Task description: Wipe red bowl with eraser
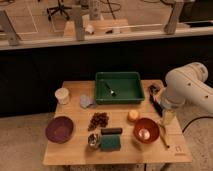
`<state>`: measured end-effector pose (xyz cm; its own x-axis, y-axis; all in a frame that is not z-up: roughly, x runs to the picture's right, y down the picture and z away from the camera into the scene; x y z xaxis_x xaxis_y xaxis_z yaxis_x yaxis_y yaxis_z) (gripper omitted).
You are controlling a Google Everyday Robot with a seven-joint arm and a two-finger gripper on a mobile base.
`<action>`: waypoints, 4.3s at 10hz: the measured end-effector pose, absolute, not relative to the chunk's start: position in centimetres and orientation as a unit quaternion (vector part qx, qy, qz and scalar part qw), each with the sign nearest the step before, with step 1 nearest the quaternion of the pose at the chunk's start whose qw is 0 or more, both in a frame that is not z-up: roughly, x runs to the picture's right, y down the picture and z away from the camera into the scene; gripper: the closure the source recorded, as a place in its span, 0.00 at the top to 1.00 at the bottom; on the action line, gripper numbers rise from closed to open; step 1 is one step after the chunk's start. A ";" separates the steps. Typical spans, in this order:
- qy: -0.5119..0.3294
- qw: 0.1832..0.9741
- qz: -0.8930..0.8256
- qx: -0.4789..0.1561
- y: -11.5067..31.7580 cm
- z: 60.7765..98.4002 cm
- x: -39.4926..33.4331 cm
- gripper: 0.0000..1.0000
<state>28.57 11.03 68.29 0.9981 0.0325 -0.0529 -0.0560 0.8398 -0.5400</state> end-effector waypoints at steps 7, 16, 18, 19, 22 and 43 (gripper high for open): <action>0.021 0.959 0.023 -0.282 11.0 68.3 28.6 0.80; 0.021 0.959 0.023 -0.283 11.1 68.3 28.6 0.80; 0.022 0.954 0.005 -0.300 10.7 69.5 27.5 0.80; 0.015 0.950 -0.006 -0.311 10.6 70.2 26.0 0.80; -0.011 0.939 -0.041 -0.342 11.4 72.2 19.8 0.80; -0.186 0.893 -0.215 -0.350 22.8 79.2 6.6 0.80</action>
<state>6.64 22.84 79.16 0.8390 -0.2529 0.4819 0.5132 0.6623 -0.5459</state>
